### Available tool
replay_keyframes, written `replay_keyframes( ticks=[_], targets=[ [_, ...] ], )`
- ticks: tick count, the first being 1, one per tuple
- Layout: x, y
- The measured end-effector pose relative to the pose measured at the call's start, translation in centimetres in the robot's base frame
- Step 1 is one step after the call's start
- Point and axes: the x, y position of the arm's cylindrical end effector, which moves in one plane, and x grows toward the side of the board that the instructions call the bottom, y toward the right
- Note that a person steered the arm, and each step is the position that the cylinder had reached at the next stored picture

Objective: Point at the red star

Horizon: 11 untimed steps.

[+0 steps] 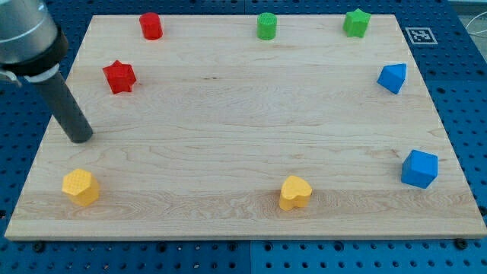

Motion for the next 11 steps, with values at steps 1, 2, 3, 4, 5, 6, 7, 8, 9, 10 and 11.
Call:
replay_keyframes(
  ticks=[1,2,3,4,5,6,7,8,9,10,11],
  targets=[
    [-2.5,-1.6],
    [-5.3,-1.8],
    [-5.6,-1.8],
    [-5.6,-1.8],
    [-5.6,-1.8],
    [-5.7,-1.8],
    [-5.7,-1.8],
    [-5.7,-1.8],
    [-6.2,-2.5],
    [-7.2,-3.5],
    [-9.8,-3.5]
  ],
)
